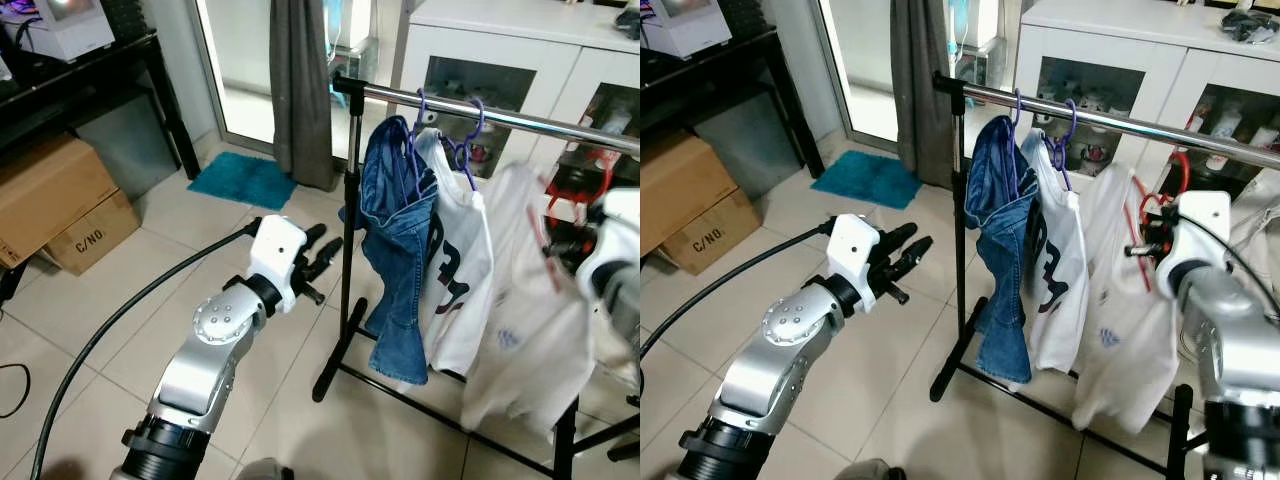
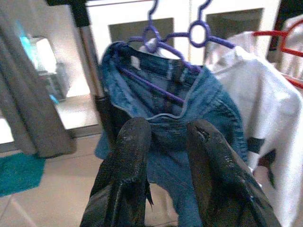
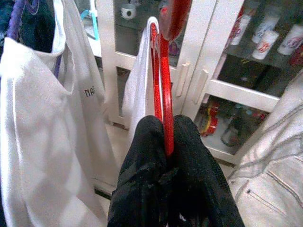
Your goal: Hang hanger
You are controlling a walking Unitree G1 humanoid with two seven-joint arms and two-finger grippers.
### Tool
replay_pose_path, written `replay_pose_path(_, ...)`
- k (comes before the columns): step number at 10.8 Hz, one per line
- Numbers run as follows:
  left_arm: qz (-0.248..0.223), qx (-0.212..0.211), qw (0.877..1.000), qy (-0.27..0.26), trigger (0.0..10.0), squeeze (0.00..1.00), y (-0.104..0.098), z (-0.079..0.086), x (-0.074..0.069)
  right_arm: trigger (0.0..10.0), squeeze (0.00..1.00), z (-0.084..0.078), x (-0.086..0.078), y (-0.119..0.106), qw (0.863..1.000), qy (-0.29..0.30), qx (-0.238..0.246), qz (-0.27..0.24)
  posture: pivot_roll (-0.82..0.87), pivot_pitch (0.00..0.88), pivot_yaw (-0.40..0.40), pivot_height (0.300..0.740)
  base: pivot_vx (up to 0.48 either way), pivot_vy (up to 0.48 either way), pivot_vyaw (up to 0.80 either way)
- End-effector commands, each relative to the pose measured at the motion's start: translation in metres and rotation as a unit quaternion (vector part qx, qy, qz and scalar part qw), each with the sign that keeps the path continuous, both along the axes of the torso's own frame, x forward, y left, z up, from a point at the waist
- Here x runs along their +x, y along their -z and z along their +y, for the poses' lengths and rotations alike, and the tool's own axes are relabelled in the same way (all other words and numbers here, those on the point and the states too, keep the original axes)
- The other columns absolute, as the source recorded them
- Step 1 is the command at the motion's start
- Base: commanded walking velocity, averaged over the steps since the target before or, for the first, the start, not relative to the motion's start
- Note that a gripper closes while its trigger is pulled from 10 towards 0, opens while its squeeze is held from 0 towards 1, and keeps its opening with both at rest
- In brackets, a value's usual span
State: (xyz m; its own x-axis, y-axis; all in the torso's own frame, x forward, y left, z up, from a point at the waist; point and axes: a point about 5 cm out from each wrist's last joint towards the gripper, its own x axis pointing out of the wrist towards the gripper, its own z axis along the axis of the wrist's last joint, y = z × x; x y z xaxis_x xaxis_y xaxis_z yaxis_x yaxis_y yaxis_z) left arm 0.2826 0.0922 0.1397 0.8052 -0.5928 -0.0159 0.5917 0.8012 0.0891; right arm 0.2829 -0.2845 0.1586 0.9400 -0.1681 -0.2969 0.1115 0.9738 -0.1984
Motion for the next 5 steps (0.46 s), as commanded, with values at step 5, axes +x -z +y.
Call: replay_pose_path(5,-0.004,-0.025,0.999,-0.046,10.0,0.0,0.0,0.007,-0.001,0.0,0.0,0.024,-0.02,0.018,0.999,0.048,0.0,-0.017,0.09,0.0,0.013,0.74,0.0,0.0,0.0)
